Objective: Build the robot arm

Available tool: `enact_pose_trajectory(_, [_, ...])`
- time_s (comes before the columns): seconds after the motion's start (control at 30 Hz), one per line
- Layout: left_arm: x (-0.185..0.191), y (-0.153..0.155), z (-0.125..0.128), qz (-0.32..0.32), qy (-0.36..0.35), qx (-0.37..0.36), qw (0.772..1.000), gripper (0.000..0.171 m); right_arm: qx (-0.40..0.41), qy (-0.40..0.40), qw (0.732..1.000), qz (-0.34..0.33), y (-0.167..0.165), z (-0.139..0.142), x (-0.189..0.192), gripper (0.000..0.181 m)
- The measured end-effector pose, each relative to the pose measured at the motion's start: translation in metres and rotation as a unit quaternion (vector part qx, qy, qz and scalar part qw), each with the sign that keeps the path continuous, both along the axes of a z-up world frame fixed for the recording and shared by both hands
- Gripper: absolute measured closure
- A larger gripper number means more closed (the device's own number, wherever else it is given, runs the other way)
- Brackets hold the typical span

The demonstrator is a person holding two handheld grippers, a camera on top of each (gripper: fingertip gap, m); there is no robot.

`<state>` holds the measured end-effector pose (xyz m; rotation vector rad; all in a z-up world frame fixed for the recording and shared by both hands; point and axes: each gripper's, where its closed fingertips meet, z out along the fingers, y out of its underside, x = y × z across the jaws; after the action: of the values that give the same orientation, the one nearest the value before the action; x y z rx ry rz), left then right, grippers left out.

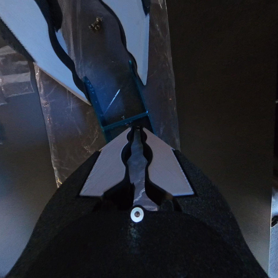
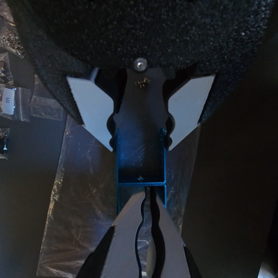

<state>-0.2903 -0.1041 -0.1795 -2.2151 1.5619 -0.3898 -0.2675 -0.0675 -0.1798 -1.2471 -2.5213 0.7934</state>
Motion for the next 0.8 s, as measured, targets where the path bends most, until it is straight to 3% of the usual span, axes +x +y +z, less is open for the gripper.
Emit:
enact_pose_trajectory(0.33, [0.001,-0.001,0.0,-0.014,0.006,-0.008,1.0,0.166,-0.013,-0.001,1.0,-0.005,-0.001,0.001,-0.001,0.115])
enact_pose_trajectory(0.57, [-0.003,0.001,0.001,-0.003,-0.006,0.04,0.999,0.167,-0.022,0.006,1.0,-0.002,-0.004,0.005,-0.001,0.117])
enact_pose_trajectory(0.7, [-0.006,0.004,0.018,0.042,-0.068,0.098,0.992,0.167,-0.035,0.049,0.998,0.003,-0.004,0.023,-0.006,0.125])
enact_pose_trajectory(0.8, [-0.007,0.012,0.035,0.104,-0.152,0.148,0.972,0.167,-0.045,0.1,0.994,0.017,-0.005,0.037,-0.011,0.149])
